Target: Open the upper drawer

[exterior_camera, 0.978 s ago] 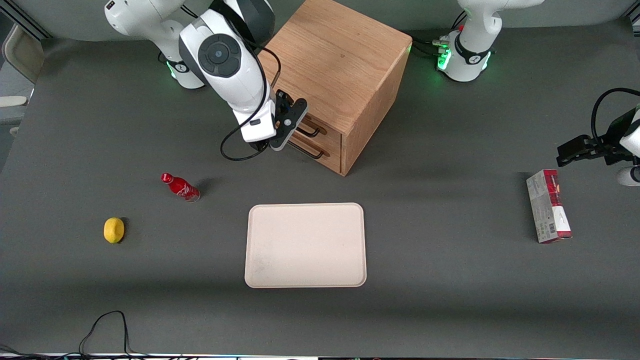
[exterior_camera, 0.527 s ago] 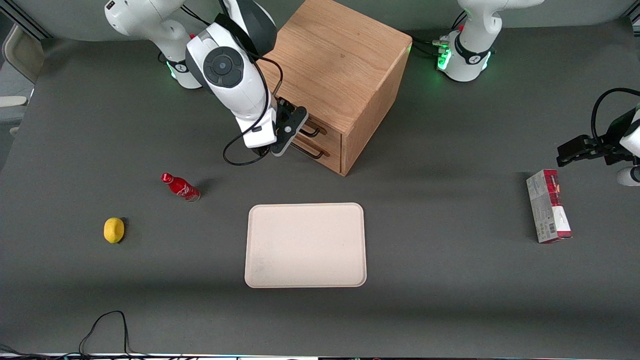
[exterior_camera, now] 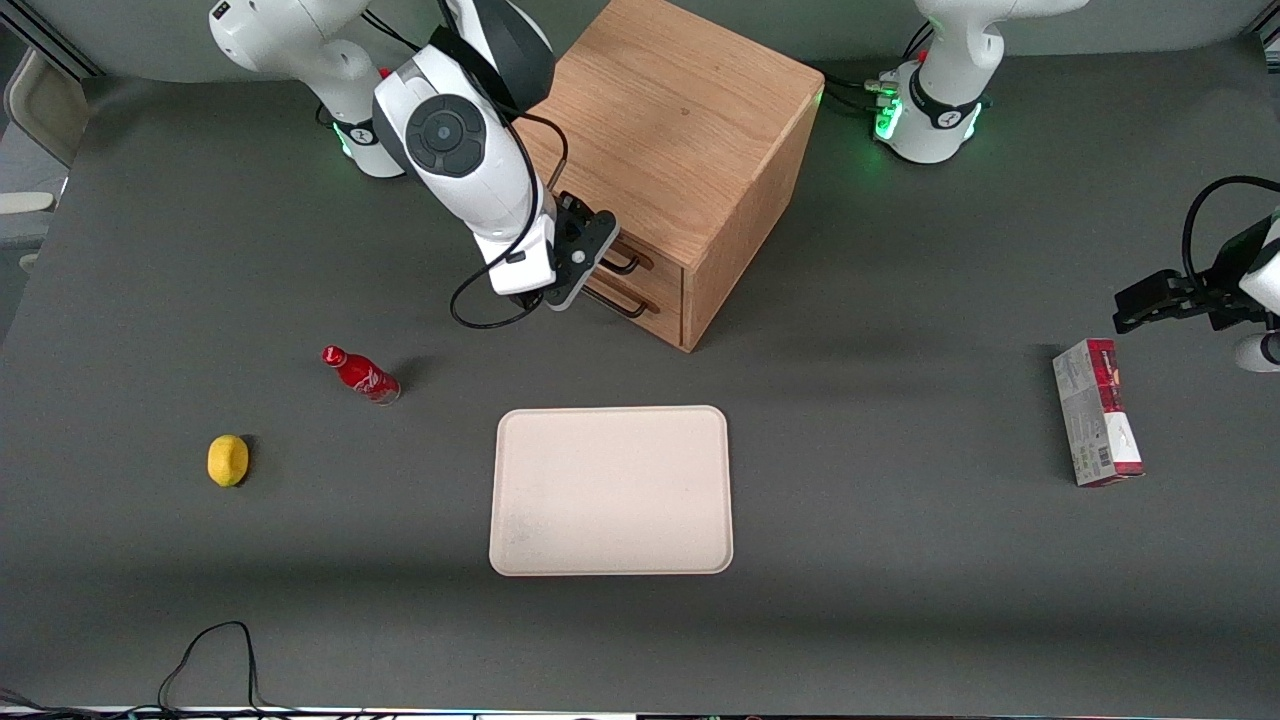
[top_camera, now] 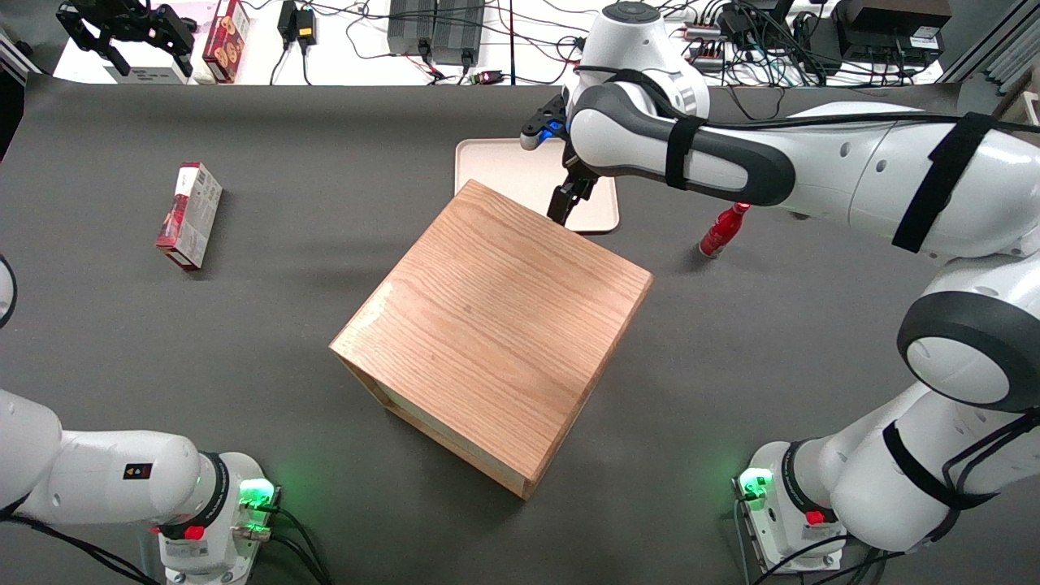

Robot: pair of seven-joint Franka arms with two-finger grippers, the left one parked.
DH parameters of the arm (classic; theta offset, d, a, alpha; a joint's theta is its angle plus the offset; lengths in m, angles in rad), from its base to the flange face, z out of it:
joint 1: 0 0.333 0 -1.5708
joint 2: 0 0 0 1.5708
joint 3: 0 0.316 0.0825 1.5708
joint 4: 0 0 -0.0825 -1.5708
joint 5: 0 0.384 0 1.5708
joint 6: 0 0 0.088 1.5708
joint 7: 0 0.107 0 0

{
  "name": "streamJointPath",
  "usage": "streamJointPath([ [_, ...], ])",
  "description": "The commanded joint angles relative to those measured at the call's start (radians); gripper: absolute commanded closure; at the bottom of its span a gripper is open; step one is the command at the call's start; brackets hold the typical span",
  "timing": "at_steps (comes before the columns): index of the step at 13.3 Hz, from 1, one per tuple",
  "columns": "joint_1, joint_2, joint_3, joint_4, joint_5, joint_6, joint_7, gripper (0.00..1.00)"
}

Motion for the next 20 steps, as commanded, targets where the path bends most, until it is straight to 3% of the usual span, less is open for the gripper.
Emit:
streamJointPath([
  [1, 0.009, -0.016, -0.006, -0.016, 0.031, 0.004, -0.032, 0.0],
  [14, 0.008, 0.039, -0.012, -0.049, 0.013, 0.07, -0.041, 0.0],
  [16, -0.003, 0.039, -0.015, -0.042, -0.027, 0.07, -0.04, 0.0],
  [20, -0.006, 0.062, -0.045, -0.016, -0.035, 0.073, -0.041, 0.0],
])
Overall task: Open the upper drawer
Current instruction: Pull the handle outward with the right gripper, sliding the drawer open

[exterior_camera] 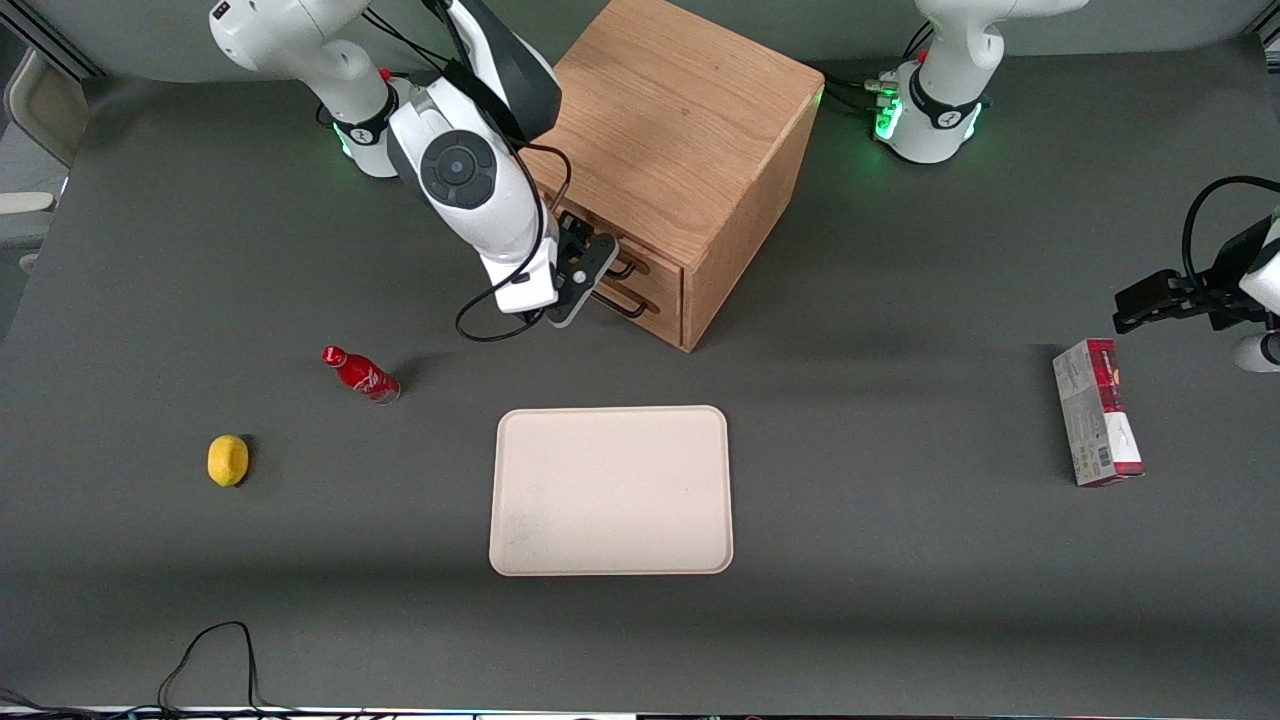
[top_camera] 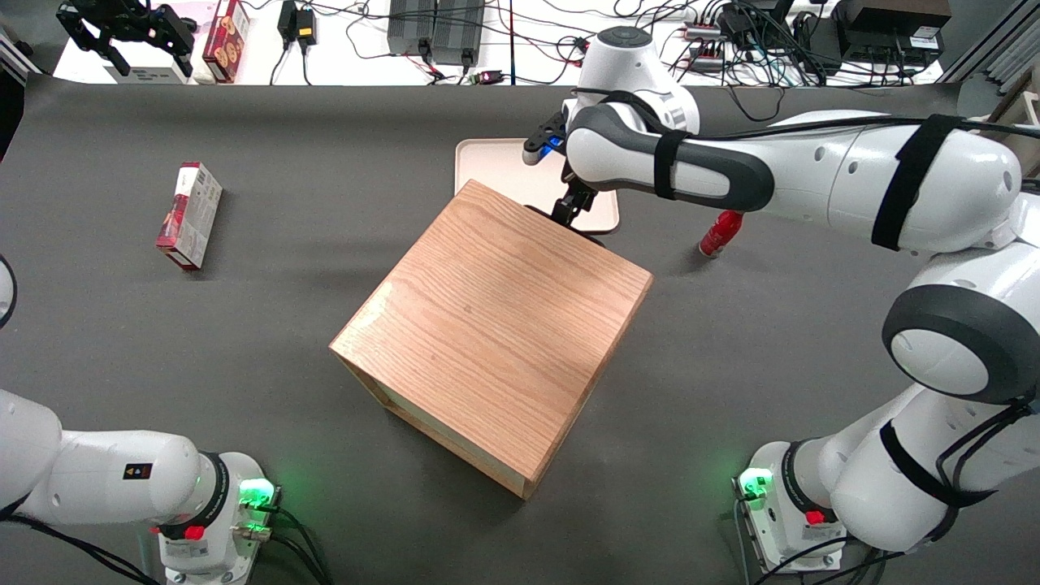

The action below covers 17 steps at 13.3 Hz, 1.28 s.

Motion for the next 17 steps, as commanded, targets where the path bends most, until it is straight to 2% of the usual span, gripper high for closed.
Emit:
streamJointPath([
  [1, -0.005, 0.031, -0.03, 0.038, -0.021, 0.007, -0.028, 0.0],
  [5, -0.011, 0.041, -0.046, 0.06, -0.021, 0.0, -0.028, 0.0],
  [9, -0.067, 0.051, -0.044, 0.089, -0.02, -0.003, -0.071, 0.0],
  [17, -0.118, 0.111, -0.044, 0.161, -0.023, -0.006, -0.125, 0.0],
])
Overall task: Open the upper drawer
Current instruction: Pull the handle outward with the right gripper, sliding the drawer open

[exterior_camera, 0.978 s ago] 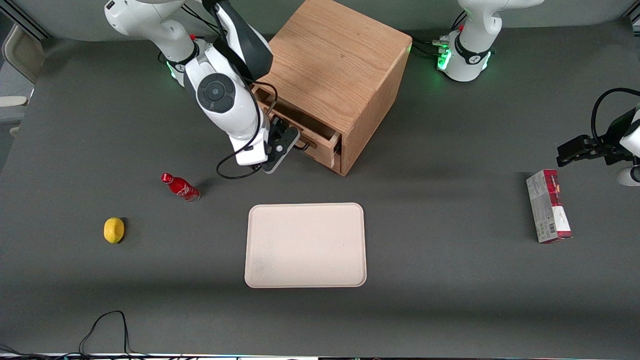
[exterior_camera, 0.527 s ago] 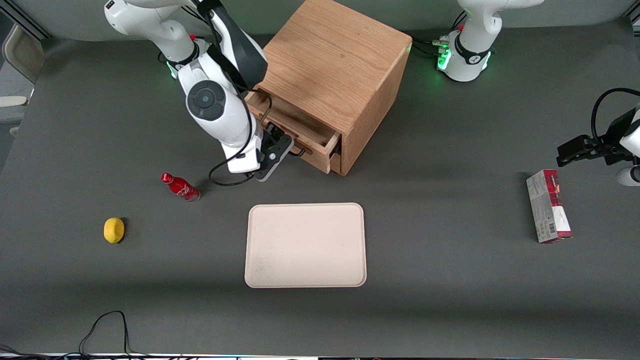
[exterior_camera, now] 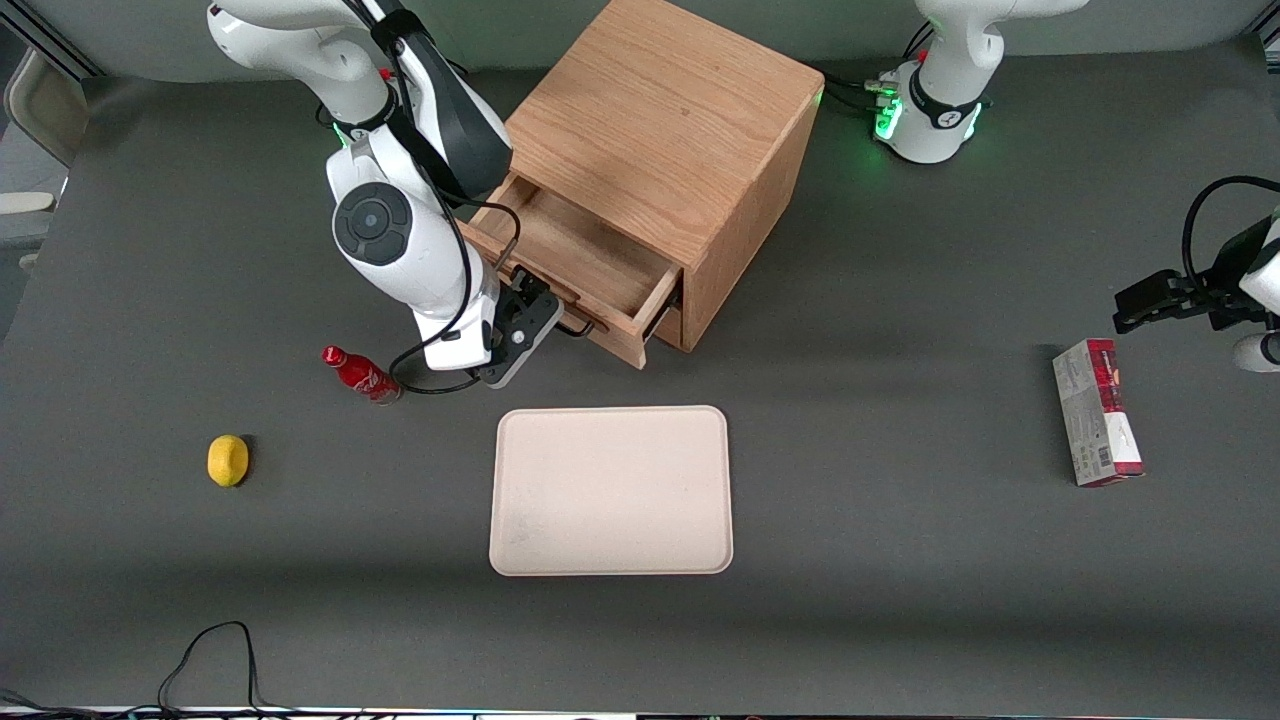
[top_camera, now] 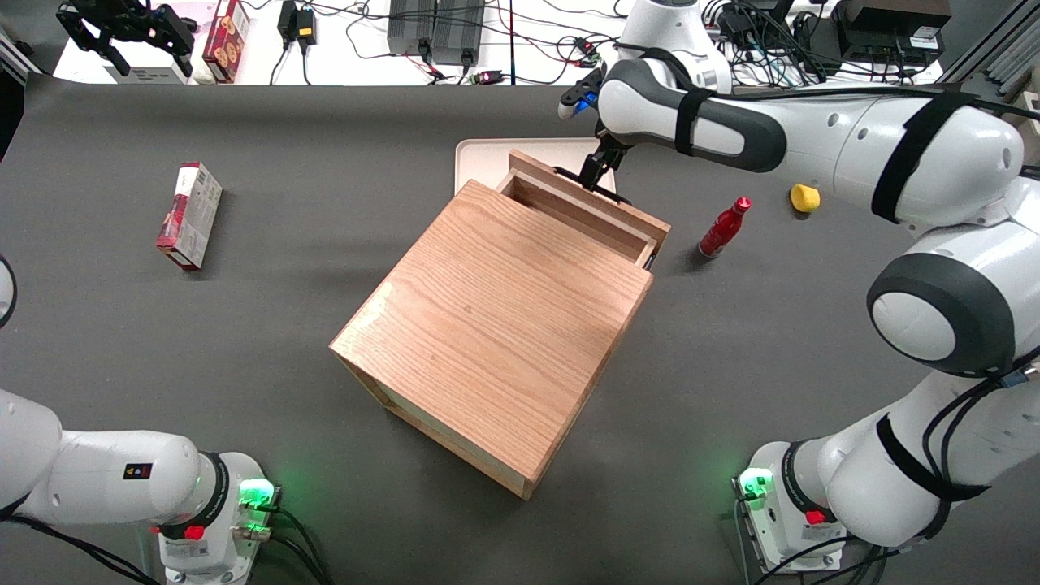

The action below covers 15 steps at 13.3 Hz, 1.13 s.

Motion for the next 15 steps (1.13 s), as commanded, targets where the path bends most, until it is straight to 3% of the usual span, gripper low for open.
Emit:
streamJointPath([
  [1, -0.026, 0.055, 0.0, 0.067, -0.016, -0.012, -0.05, 0.0],
  [9, -0.095, 0.159, 0.0, 0.253, -0.016, -0.128, -0.112, 0.0],
  [15, -0.147, 0.199, 0.0, 0.296, -0.016, -0.134, -0.122, 0.0],
])
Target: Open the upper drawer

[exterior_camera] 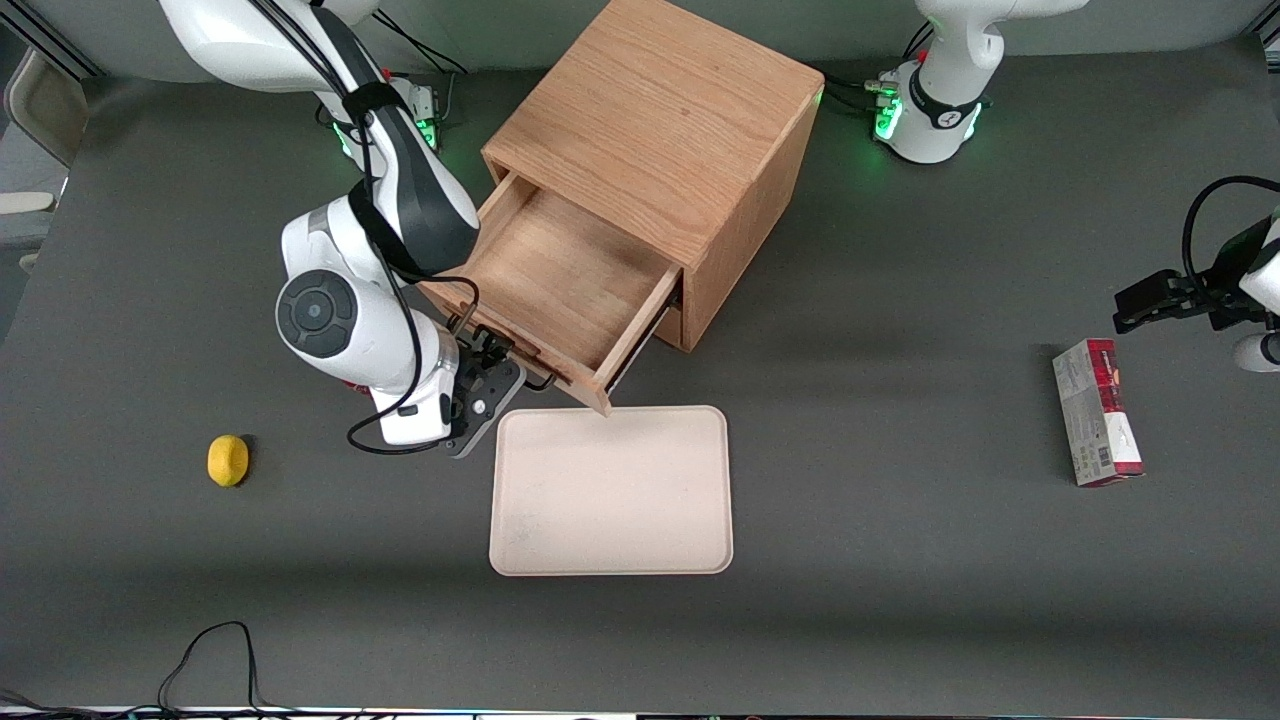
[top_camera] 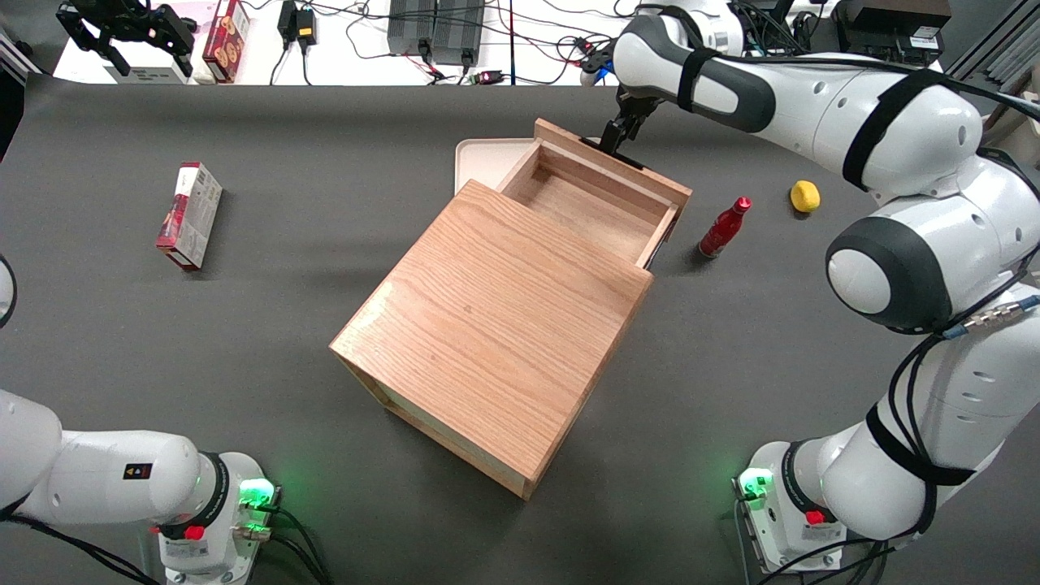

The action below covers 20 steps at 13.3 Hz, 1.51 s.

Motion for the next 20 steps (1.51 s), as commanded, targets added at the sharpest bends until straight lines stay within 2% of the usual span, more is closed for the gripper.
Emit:
streamJointPath([
  [1, -0.032, 0.046, 0.001, 0.066, -0.015, -0.026, -0.018, 0.0],
  [14, -0.084, 0.077, 0.003, 0.138, -0.022, -0.05, -0.007, 0.0],
  [20, -0.086, 0.057, 0.003, 0.264, -0.019, -0.202, 0.028, 0.0],
])
